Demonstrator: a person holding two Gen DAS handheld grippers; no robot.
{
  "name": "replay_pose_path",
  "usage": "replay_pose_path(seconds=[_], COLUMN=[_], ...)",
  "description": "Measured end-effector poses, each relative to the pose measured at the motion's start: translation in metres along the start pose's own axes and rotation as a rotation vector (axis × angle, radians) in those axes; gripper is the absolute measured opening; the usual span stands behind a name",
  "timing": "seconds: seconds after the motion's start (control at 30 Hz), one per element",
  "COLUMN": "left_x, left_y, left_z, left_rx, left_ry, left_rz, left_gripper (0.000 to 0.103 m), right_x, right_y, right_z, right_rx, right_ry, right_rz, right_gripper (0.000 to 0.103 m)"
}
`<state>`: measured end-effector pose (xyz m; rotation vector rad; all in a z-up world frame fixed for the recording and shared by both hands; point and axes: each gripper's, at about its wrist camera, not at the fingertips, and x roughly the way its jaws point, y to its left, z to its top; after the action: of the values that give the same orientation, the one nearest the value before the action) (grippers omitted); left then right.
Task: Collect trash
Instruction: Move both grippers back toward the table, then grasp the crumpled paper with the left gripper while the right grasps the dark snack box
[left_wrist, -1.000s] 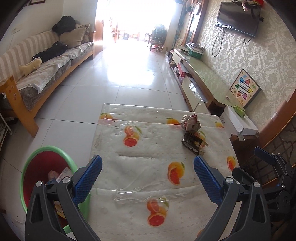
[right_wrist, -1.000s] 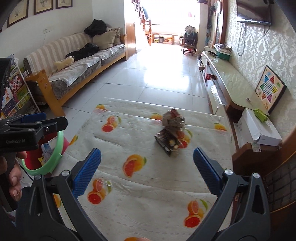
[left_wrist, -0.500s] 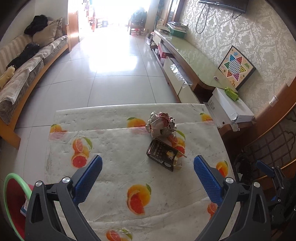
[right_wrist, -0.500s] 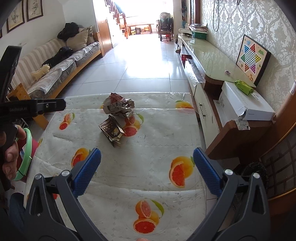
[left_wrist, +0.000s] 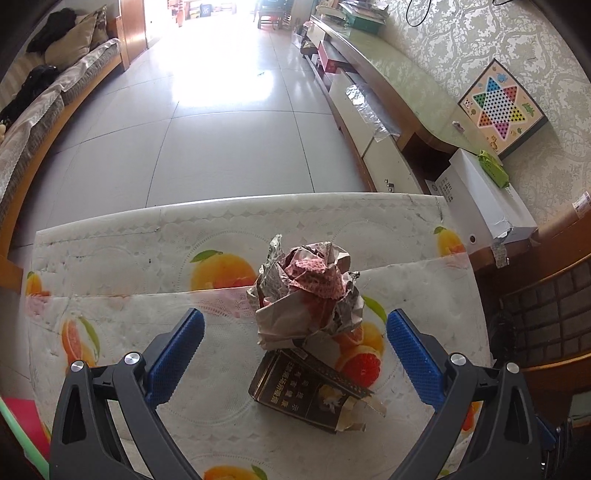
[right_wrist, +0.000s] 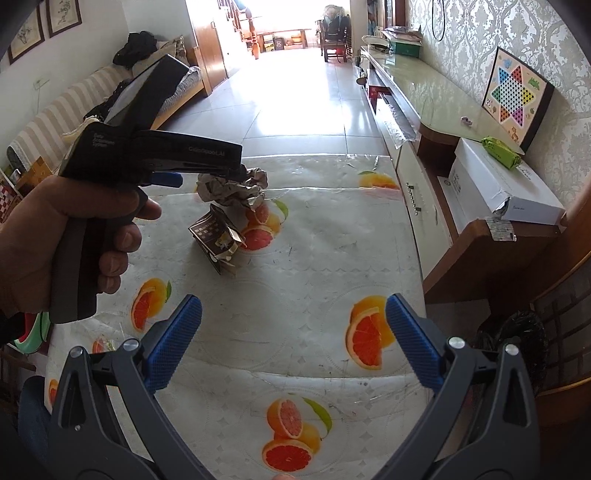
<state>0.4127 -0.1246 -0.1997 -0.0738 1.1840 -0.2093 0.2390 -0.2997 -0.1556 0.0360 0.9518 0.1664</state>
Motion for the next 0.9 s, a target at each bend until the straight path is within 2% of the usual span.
replay_pose_path(seconds=[0.23,0.4,0.47,0.53,0.63,0.9], left_x=[0.029,0.044,0.043,0.037,0.024,-0.043], left_y=[0.000,0.002,0.003,0.004,0.010,0.043], left_z=[0.009,0.012,0.012,0.013,0.013,0.002], left_rx=[-0.023,-0.034,-0.037,-0.024,-0.014,0.023], left_ry=[0.032,0.067,0.064,0.052,0.034,-0.085], left_rz=[0.007,-0.007,-0.013,-0.024,-0.034,-0.003], left_gripper=[0.092,0.078,0.066,0.057,0.053,0.051], right_x=[0.008,0.013,0.017,0.021,0.025,0.055], right_y=[0.003,0.007,0.009,0.012,0.019,0.055], right_z=[0.005,0.009,0.011,0.014,0.020,0.041], right_rx=[-0.004,-0.022,-0.034,-0.045,-0.064,-0.168], right_ry=[0.013,0.014,0.019,0.022,0.018,0.018], right_rz=[0.004,-0.002,-0.006,-0.003,0.017,0.071], right_gripper=[0.098,0.098,0.098,0.098,0.098,0.098])
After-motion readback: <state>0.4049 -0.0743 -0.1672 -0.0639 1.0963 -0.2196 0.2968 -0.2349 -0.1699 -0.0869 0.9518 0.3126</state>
